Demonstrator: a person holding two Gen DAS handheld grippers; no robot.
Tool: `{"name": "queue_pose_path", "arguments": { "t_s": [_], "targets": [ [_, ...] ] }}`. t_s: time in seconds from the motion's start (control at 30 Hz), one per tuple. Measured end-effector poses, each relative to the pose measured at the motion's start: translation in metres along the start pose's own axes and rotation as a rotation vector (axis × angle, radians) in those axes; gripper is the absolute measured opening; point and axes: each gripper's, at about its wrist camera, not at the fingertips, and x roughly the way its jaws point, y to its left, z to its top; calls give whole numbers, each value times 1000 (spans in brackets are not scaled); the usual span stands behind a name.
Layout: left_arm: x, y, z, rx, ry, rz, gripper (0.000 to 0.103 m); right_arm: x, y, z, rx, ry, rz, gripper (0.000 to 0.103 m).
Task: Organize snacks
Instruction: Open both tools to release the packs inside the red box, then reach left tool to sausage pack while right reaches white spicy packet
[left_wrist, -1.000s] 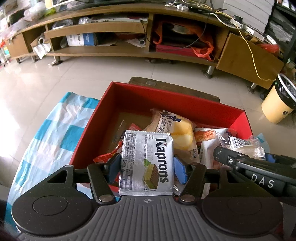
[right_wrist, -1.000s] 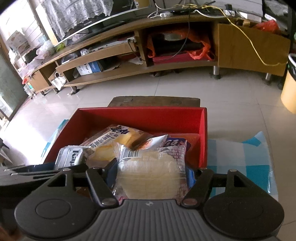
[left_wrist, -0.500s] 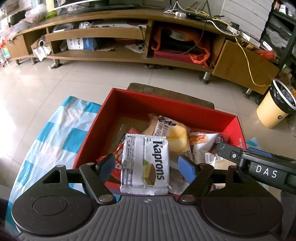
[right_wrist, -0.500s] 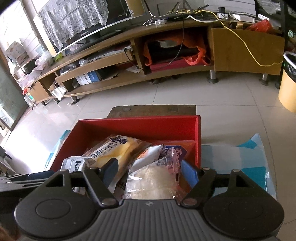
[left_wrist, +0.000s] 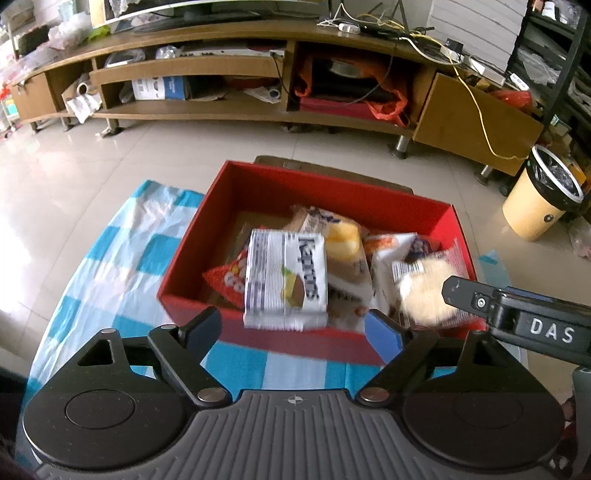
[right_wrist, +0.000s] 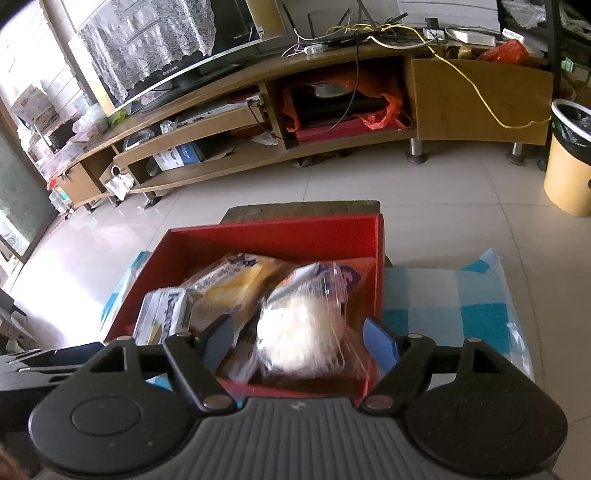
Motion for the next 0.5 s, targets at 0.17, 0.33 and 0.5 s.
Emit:
{"name": "queue_pose_path", "arguments": {
  "t_s": [0.17,0.33,0.5],
  "targets": [
    [-13,-1,-19,20,11,-17,90,-19,1,-21,-6,24,6,80],
    [-22,-4,-47,66,37,-26,95,-38,1,-50,-23,55,-6,80],
    [-32,-8,-75,117,57,-38,98,-54,-4,-84,-24,95,-16,80]
  ]
}}
